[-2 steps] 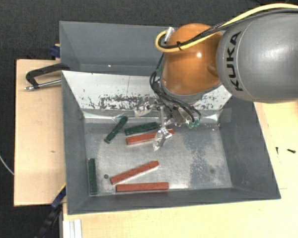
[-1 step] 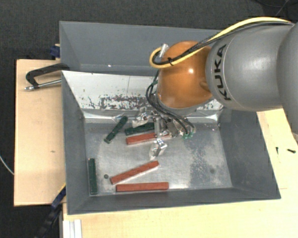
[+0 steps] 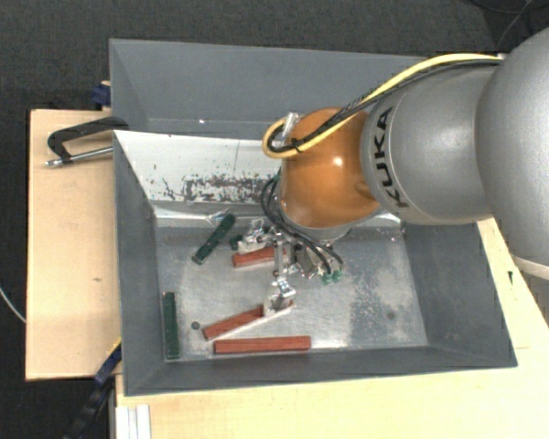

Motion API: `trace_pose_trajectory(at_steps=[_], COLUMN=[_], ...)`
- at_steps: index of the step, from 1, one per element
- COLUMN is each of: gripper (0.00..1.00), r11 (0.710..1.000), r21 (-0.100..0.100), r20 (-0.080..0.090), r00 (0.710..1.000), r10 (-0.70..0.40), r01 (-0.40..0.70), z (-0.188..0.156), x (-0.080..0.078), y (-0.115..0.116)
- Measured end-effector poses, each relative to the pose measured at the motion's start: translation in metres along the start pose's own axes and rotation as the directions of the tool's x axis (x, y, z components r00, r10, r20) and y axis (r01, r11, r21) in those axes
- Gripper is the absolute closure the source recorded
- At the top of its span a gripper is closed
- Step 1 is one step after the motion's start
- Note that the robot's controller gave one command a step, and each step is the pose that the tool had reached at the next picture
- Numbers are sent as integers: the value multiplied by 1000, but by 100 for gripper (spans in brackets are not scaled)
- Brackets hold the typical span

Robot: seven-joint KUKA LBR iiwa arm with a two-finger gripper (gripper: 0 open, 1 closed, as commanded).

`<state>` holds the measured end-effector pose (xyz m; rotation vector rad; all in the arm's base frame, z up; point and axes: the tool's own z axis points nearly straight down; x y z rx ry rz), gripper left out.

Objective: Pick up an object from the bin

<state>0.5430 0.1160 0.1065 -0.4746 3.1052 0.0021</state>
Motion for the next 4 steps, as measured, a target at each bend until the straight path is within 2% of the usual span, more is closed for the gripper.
trace_pose_trajectory(at_steps=[1,2,3,4], gripper=[0,100,100,100], r11=[970,918,918,870], r21=[0,-2,-2,2], r20=[-2,-7,-7,4], r00=[970,918,918,870], r10=[-244,-398,-397,-494], r01=[244,398,397,494], z=[23,30,30,-99], x=[16,30,30,20], y=[19,6,6,-12])
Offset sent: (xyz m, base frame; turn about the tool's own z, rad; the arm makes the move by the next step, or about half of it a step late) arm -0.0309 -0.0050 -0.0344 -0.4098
